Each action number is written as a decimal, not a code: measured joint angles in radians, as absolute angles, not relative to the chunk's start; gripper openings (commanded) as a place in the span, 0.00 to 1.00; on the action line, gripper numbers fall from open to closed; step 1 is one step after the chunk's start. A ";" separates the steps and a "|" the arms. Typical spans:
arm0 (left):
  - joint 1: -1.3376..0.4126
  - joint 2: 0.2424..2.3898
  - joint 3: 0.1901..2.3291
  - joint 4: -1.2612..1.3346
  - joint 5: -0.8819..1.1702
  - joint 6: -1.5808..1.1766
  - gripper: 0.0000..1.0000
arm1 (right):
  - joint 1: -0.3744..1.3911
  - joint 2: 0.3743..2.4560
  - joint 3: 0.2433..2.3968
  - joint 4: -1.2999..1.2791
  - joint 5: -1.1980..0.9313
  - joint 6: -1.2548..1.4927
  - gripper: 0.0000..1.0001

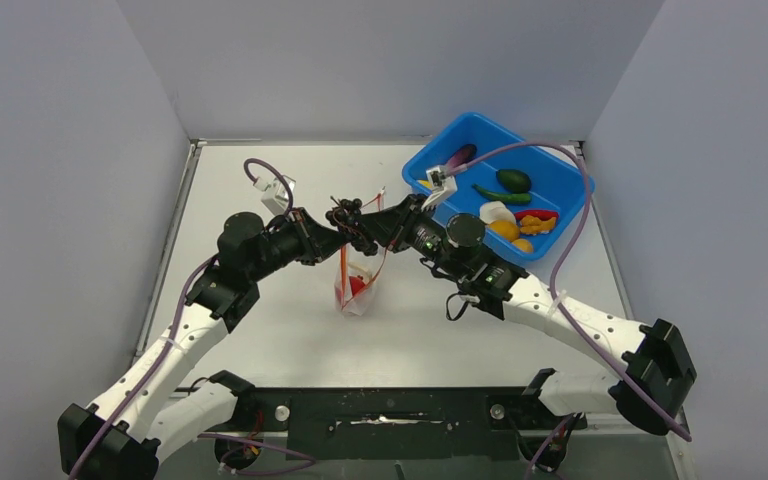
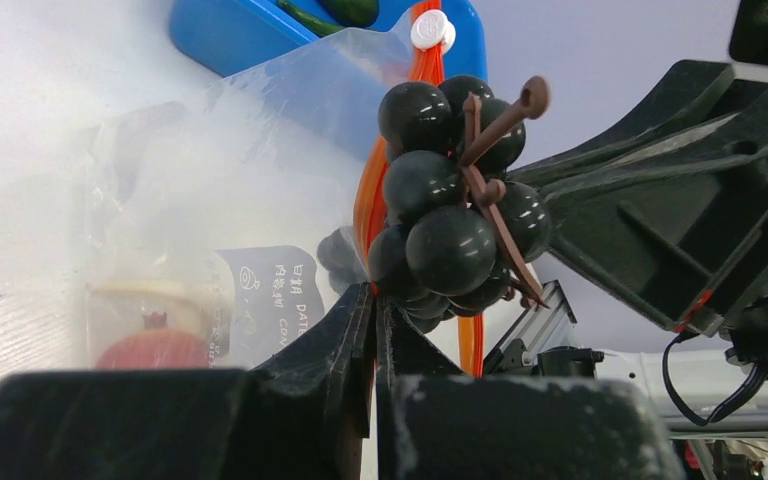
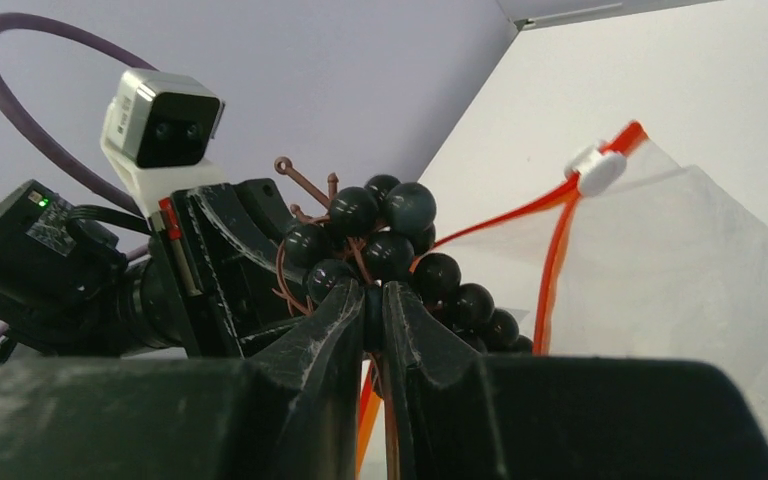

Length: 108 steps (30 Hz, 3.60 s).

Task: Place the food in the zip-top bag and seal the zipper
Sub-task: Place the fake fruit in the zipper food storage bag, then pick up the fake fruit from the bin.

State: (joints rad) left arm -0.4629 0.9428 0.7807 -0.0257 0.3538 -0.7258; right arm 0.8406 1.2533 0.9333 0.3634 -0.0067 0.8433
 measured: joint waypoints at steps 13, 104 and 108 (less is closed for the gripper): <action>-0.462 0.942 0.780 -0.026 0.375 -0.723 0.00 | 0.846 1.162 0.841 0.313 0.033 0.822 0.17; -0.456 0.839 0.628 -0.034 0.476 -0.197 0.00 | 0.021 2.148 1.630 -0.167 0.198 -0.110 0.94; -0.456 0.850 0.628 -0.034 0.476 -0.197 0.00 | 0.022 2.191 1.670 -0.167 0.191 -0.163 0.94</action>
